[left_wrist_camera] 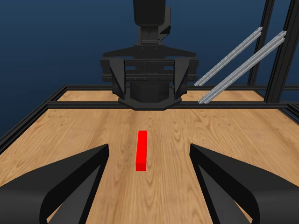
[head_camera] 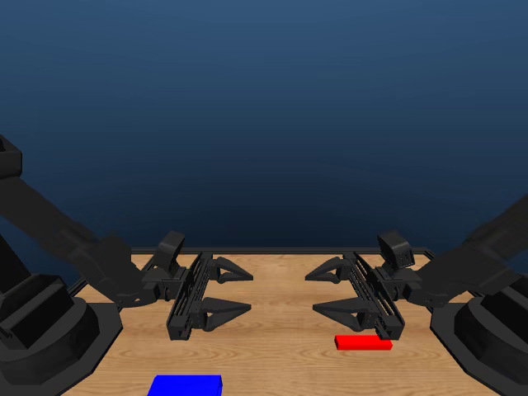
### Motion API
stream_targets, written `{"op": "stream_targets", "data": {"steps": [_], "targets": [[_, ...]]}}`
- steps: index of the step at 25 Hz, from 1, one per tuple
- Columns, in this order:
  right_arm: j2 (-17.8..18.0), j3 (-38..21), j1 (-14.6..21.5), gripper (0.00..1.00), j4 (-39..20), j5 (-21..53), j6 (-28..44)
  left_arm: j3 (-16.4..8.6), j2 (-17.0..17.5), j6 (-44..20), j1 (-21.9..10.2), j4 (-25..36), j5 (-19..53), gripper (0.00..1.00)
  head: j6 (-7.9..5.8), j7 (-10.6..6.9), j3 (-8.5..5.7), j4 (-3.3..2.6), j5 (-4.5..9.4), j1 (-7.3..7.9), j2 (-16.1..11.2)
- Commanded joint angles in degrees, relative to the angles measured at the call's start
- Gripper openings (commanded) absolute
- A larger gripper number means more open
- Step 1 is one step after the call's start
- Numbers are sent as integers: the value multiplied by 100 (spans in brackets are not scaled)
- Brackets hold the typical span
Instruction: Insert peg into socket
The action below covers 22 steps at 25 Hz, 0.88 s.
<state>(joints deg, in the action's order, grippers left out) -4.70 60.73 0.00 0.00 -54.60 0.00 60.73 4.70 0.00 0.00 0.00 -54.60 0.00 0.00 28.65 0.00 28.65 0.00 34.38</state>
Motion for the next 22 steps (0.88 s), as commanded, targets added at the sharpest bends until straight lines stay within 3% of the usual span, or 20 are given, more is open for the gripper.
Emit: {"op": "stream_targets", "data": {"steps": [1,10,16,18,22], "targets": [[67,-3,-1,100,608,100,2,107,-99,-139,-312,-167,-1171,100,128,-43,-98,35,343,58,-54],[187,10,-173,100,618,252,103,242,-290,-352,5,-50,-1775,100,67,-20,-195,34,334,109,-349],[428,-86,-190,100,414,576,352,623,-63,-311,-659,-1189,-217,100,80,351,-314,38,464,47,-710],[492,-6,-259,100,355,565,448,699,146,-348,-966,-1572,115,100,90,475,-347,44,513,41,-822],[546,109,-376,100,273,534,598,959,160,-401,-1474,-2143,420,100,115,562,-390,54,581,42,-966]]}}
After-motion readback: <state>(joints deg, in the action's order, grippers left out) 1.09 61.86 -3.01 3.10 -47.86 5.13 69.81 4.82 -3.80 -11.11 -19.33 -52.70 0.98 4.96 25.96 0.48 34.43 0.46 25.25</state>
